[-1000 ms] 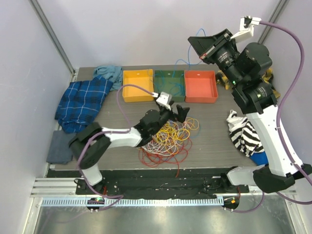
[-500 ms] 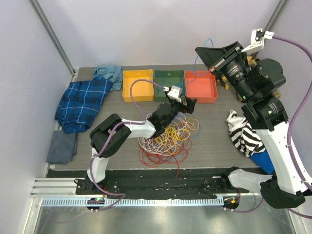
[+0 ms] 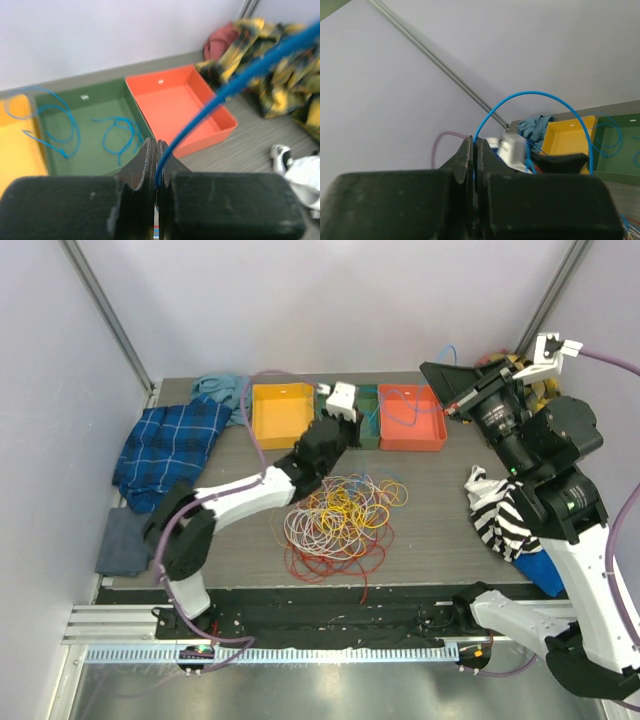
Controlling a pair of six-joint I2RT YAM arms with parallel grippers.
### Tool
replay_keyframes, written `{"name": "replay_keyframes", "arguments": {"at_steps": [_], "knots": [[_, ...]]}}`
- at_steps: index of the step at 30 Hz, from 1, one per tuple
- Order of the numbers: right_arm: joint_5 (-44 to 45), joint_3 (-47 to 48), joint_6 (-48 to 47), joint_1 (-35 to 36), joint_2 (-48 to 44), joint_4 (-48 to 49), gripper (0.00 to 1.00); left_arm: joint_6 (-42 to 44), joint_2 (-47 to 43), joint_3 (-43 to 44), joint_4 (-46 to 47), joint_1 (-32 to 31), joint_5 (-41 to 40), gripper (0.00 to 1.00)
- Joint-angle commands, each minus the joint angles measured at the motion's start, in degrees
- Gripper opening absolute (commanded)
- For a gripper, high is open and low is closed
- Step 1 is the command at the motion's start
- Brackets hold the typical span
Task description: Untangle the cables
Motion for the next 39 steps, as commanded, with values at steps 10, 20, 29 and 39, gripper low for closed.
{"name": "replay_keyframes", "arguments": {"at_steps": [10, 20, 29, 39], "knots": [[9.75, -15.16, -3.26, 0.19, -9.22, -1.44, 0.10, 5.63, -14.10, 46.44, -44.02, 2.99, -1.87, 0.00], [2.11, -24.21, -2.29, 0.11, -7.38, 4.61, 0.16, 8.37, -9.79, 64.12, -47.19, 2.99, 1.20, 0.00], [-3.09, -27.74, -0.97, 0.28, -2.63, 7.87, 0.17, 10.81, -8.13, 59.82, -44.39, 2.99, 0.42, 0.00], [3.85, -28.70, -5.10, 0.28, -7.29, 1.11, 0.88, 6.87, 4.70, 61.65, -31.04, 10.19, 0.23, 0.00]]}}
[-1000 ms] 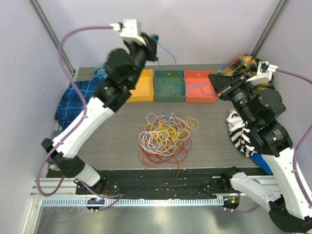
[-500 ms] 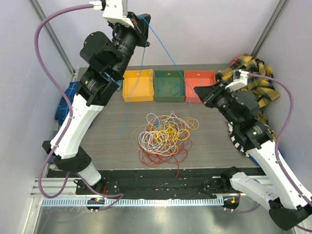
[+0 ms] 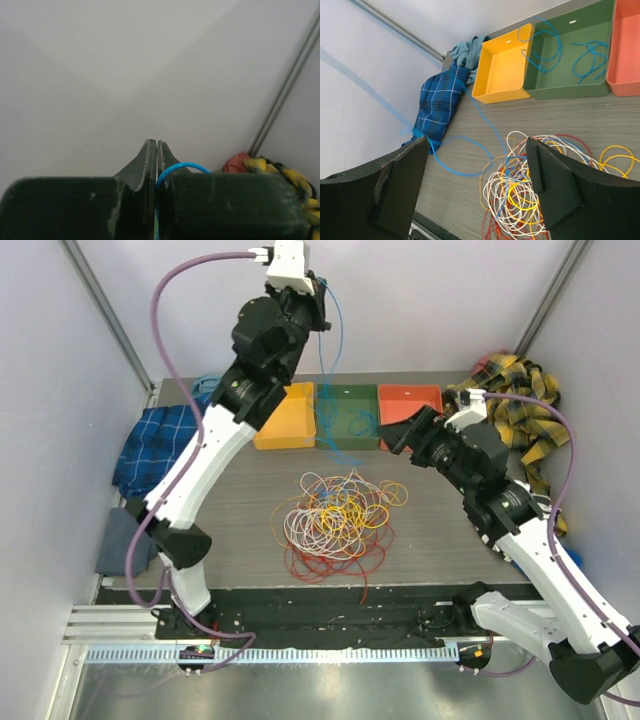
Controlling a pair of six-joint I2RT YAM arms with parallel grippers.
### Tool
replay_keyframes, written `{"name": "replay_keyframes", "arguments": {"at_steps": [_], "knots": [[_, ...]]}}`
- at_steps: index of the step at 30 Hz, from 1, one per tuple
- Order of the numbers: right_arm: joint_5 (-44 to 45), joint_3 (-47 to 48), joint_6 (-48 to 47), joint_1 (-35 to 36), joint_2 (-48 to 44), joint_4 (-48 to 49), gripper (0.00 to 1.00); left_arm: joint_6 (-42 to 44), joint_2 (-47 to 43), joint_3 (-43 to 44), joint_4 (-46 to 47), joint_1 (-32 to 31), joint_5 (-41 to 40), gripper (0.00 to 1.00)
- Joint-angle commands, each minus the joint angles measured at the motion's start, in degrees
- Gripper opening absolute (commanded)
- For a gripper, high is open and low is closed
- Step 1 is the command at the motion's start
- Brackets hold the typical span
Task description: Untangle the cables
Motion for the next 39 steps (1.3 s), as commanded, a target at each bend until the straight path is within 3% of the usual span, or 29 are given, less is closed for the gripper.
{"name": "replay_keyframes", "arguments": {"at_steps": [1, 6, 8, 11, 18, 39], "knots": [[3.94, -0.44, -2.72, -0.13, -4.71, -2.56, 0.88, -1.61, 6.29, 2.76, 9.89, 2.61, -0.31, 0.00], [4.04, -6.84, -0.79, -0.13, -12.43, -1.43, 0.89, -0.56, 10.88, 2.42, 20.69, 2.79, 2.14, 0.00], [3.60, -8.52, -0.52, -0.13, -14.29, -1.34, 0.88, 0.85, 13.15, 0.04, 29.83, 2.79, 3.11, 0.00], [3.94, -10.90, -1.84, -0.05, -16.84, -2.74, 0.88, 2.34, 17.98, 3.02, 34.94, 3.13, 3.20, 0.00], [4.65, -15.90, -2.37, 1.09, -20.80, -4.51, 0.86, 1.82, 25.90, 12.78, 38.46, 5.16, 1.62, 0.00], [8.25, -20.04, -3.77, 1.80, -22.56, -5.21, 0.85, -0.02, 33.12, 9.53, 45.59, 9.03, 2.67, 0.01]]}}
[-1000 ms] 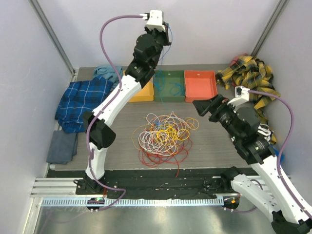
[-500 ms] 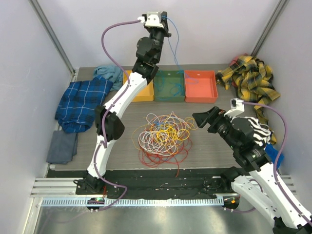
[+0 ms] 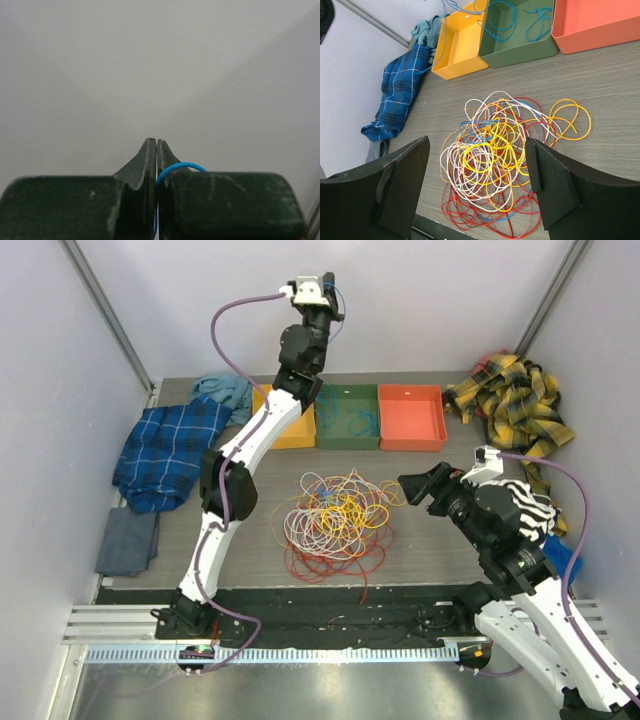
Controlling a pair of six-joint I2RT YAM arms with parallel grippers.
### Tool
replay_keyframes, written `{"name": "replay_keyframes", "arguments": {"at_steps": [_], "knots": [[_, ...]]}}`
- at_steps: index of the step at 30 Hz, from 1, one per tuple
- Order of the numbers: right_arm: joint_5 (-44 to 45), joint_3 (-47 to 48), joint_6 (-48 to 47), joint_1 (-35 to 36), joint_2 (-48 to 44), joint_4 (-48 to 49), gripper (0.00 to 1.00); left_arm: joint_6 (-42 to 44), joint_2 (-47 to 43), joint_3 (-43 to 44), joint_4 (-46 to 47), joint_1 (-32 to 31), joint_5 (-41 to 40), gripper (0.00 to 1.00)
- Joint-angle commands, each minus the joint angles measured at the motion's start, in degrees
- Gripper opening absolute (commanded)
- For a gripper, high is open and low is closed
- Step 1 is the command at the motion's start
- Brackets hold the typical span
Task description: Untangle the cables
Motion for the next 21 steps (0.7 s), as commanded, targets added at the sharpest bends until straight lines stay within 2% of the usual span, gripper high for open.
{"name": "replay_keyframes", "arguments": {"at_steps": [1, 14, 21], "knots": [[2.18, -0.13, -1.35, 0.27, -0.24, 0.91, 0.85, -1.73, 1.65, 1.68, 3.91, 0.61, 0.42, 0.01], [2.18, 0.66, -1.88, 0.18, -0.68, -0.05, 0.85, -0.85, -2.57, 4.85, 4.26, 1.58, 2.45, 0.01], [2.62, 1.27, -2.14, 0.27, -0.77, -0.58, 0.85, -1.73, -1.78, 6.79, 5.49, 1.58, 3.06, 0.01]]}}
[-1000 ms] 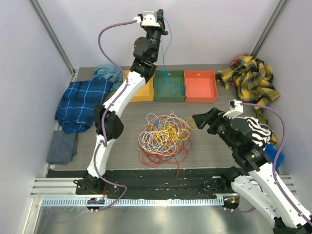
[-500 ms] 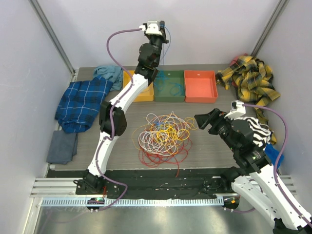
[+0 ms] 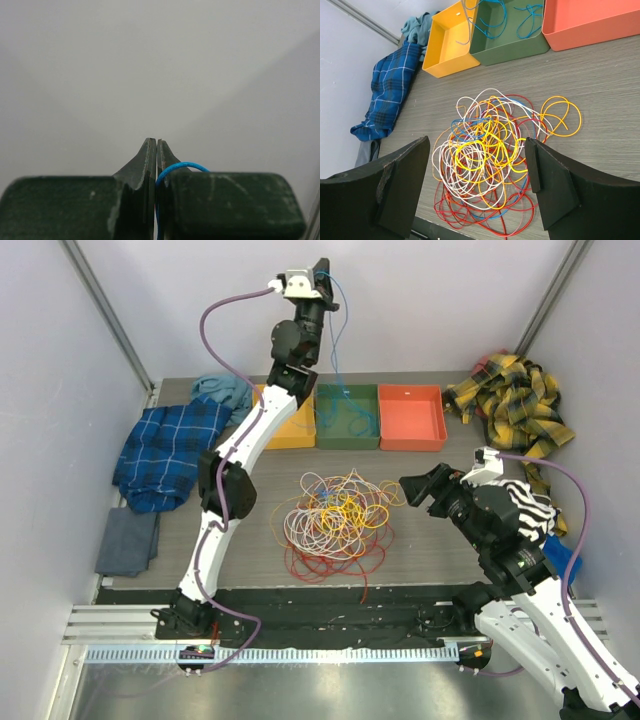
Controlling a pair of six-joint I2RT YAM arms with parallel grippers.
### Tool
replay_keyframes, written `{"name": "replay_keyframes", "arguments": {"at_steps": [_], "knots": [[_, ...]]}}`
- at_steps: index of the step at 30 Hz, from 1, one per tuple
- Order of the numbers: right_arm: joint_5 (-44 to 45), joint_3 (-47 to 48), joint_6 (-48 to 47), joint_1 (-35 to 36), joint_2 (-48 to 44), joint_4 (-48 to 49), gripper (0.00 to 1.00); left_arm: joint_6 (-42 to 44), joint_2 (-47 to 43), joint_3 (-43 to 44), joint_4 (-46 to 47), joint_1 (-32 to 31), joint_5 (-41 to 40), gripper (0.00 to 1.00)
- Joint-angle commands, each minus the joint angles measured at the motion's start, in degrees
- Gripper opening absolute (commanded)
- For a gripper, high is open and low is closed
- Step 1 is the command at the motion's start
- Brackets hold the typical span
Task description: Untangle the cables
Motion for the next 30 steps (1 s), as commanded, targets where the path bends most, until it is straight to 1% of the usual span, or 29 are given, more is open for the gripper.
{"name": "replay_keyframes", "arguments": {"at_steps": [1, 7, 10, 15, 20, 21, 22, 23, 24, 25, 26, 27, 28, 30], "knots": [[1.31, 1.06, -1.16, 0.36, -0.75, 0.86, 0.85, -1.21, -3.29, 2.53, 4.46, 0.29, 0.87, 0.00], [1.48, -0.09, -0.80, 0.27, -1.36, 0.77, 0.85, -3.58, -0.48, 1.47, 5.17, 0.29, 0.70, 0.01], [1.83, -0.35, -0.98, 0.18, -1.45, 0.77, 0.85, -4.55, 1.98, 1.73, 4.03, 0.29, 0.17, 0.01], [2.18, -0.70, -1.42, 0.27, -0.92, 0.86, 0.85, -4.90, 5.05, -3.70, 2.27, -0.15, -0.53, 0.01], [2.62, -0.97, -1.77, 0.27, -0.84, 0.86, 0.85, -3.76, 7.96, -6.44, -0.98, -1.64, -1.49, 0.00], [2.62, -0.97, -1.86, 0.36, -0.84, 0.95, 0.85, -3.41, 8.48, -6.62, -3.07, -2.17, -2.28, 0.03], [2.62, -1.06, -1.86, 0.27, -0.84, 0.95, 0.85, -3.32, 8.93, -6.62, -4.40, -2.52, -2.55, 0.24], [2.62, -1.06, -1.86, 0.27, -0.92, 0.86, 0.85, -3.32, 9.19, -6.53, -5.89, -2.70, -2.81, 0.38], [2.71, -1.14, -1.86, 0.27, -1.10, 0.86, 0.85, -3.58, 9.28, -6.62, -7.04, -3.22, -3.16, 0.66], [2.71, -1.23, -1.86, 0.36, -1.19, 0.95, 0.85, -3.67, 8.76, -7.14, -9.23, -3.49, -3.51, 0.89], [2.80, -1.23, -1.86, 0.44, -1.19, 0.95, 0.85, -3.50, 8.32, -8.10, -9.51, -3.84, -4.30, 1.00], [2.71, -1.23, -1.86, 0.45, -1.36, 0.95, 0.85, -3.06, 7.62, -9.24, -9.25, -4.71, -5.96, 1.00], [2.71, -1.23, -1.86, 0.45, -1.54, 0.86, 0.85, -1.06, 6.57, -12.30, -7.07, -5.07, -8.68, 1.00], [2.62, -1.14, -1.68, 0.71, -1.71, 0.86, 0.85, 0.45, 3.14, -15.04, -5.39, -5.95, -11.15, 1.00]]}}
